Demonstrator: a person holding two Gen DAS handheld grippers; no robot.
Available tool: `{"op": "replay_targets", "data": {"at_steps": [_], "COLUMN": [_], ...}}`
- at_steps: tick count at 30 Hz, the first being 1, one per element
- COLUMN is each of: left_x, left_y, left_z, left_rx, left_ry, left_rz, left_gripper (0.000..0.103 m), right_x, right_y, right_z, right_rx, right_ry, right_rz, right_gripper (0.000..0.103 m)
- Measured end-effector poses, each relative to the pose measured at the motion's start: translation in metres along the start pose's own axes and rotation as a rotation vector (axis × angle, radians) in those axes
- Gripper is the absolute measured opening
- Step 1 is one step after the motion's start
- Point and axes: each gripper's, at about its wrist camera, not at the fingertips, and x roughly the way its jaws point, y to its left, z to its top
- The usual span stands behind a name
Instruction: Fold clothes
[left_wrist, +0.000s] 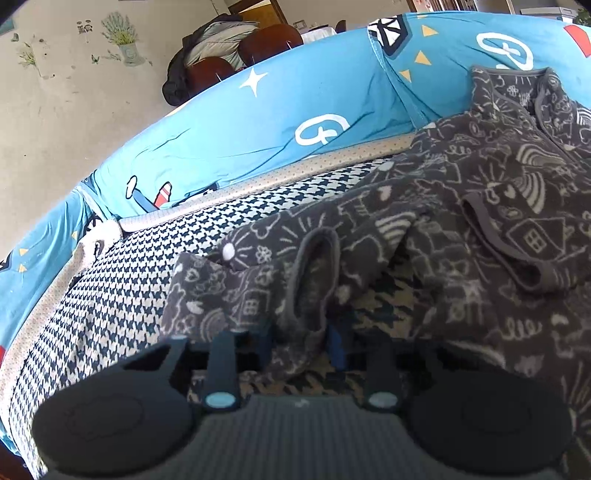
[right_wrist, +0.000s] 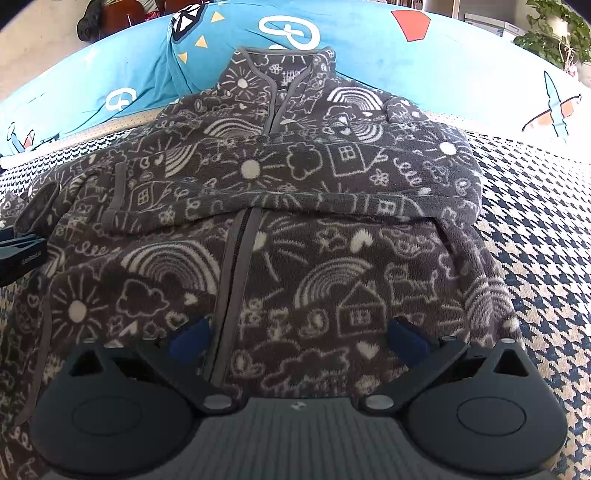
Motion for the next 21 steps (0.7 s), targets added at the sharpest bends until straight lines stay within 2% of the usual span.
{"op": "replay_targets", "data": {"at_steps": [4,12,18,19,21], "left_x": [-0.002,-0.006,-0.005,-0.005,-0.006], "left_y": [-0.006,-0.009,-0.011,-0.012,-0.014], "left_z": [-0.001,-0.004,-0.005,-0.005,-0.005], "left_rx": [0.022,0.04,0.045,0.049,0.054], "left_ry": [-0.018,-0.041,-0.046,-0.045,-0.05], "left_rz": [0.016,0.031,0.053,0.063,0.083], "left_gripper": [0.014,0.012,0.012,0.016,0.018], "right_x": [0.0,0.0,0.0,0.0,0.0], "right_y": [0.0,0.003,0.003,0.004,0.003], "right_z": [0.0,-0.001,-0.001,-0.001,-0.001], "right_rx": [-0.001,-0.002,-0.003,-0.004,-0.004], "right_ry": [0.004,0.004,0.002,0.002,0.002], "right_rz": [-0.001,-0.012,-0.016,-0.016,-0.016], "right_gripper": [0.103,0.103,0.103,0.103,0.103]}}
